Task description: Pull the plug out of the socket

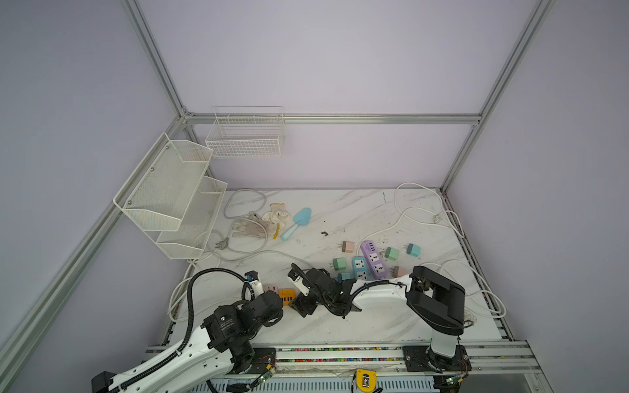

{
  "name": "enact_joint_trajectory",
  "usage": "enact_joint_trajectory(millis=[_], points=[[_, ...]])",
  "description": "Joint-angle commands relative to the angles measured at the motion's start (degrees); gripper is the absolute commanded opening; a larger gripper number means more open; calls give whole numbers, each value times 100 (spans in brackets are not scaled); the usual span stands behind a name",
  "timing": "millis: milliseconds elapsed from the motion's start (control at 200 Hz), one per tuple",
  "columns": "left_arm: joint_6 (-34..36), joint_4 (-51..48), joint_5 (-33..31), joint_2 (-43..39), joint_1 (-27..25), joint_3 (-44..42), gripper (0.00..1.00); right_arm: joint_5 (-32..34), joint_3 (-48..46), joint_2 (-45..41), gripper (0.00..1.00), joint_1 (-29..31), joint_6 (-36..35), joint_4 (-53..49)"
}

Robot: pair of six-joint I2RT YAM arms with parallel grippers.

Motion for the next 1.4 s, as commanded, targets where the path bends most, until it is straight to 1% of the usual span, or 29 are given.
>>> enact_joint_trajectory(millis=[0,440,630,850,1025,1230,1395], points=[[-228,-205,-244,-78,10,577,54,-38,184,125,81,39,-298,343],[-339,-380,-342,-152,14,593,55,-243,705,780,81,118,-766,376],[-397,-421,-411,-206,10,585,55,-139,910,1038,77,127,-811,305],[-422,-447,-412,-307,10,541,56,-128,903,1043,67,123,-806,220],[-427,-457,-430,-351,10,540,56,-8,880,956,56,126,-798,112],[-453,-436,-421,-396,11,488,57,478,649,658,43,127,-529,48],[-390,-276,-412,-352,10,452,57,914,375,366,34,127,-92,-128]])
